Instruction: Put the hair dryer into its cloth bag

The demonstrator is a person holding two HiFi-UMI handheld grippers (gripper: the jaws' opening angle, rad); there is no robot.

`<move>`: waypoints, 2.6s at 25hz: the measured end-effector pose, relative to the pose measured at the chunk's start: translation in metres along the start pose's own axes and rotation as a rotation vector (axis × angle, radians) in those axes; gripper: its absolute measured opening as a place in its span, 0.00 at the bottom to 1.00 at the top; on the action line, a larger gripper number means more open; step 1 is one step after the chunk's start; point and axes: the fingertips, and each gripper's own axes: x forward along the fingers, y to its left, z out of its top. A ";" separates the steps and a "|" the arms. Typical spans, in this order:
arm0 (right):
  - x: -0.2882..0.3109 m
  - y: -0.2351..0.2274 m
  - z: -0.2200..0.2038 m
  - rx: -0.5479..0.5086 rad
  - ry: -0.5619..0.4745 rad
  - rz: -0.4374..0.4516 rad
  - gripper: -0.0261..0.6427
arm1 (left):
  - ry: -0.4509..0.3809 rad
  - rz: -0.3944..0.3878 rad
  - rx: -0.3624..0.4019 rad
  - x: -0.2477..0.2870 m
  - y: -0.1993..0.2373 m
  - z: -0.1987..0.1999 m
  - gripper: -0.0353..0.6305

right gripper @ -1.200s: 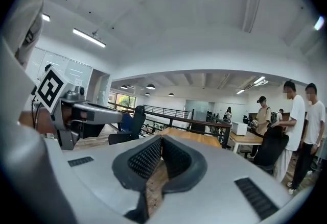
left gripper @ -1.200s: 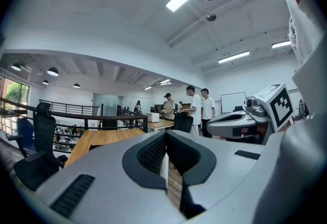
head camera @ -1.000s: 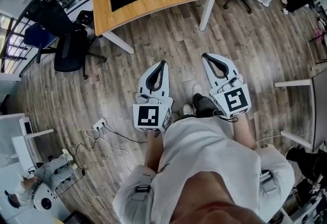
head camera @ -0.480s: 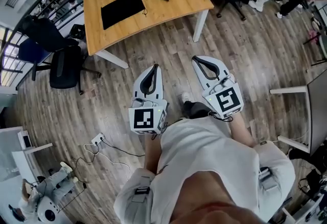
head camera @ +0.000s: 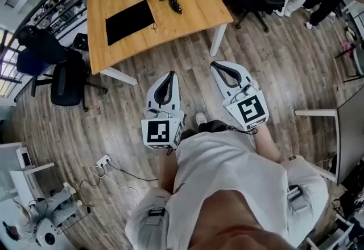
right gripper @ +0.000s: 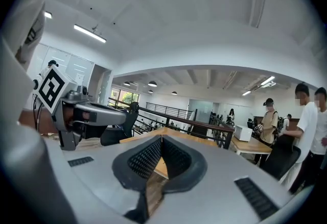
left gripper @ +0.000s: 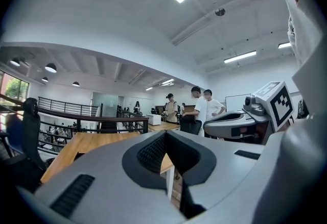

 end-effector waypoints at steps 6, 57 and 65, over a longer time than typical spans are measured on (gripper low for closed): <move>0.016 -0.012 0.001 0.014 -0.019 0.035 0.07 | 0.028 0.028 0.010 0.015 0.006 0.000 0.08; 0.261 -0.071 0.008 0.038 0.066 -0.094 0.07 | 0.057 -0.102 0.003 0.178 0.216 -0.001 0.08; 0.280 -0.088 -0.001 0.056 0.086 -0.121 0.07 | 0.078 -0.139 0.004 0.207 0.226 -0.007 0.08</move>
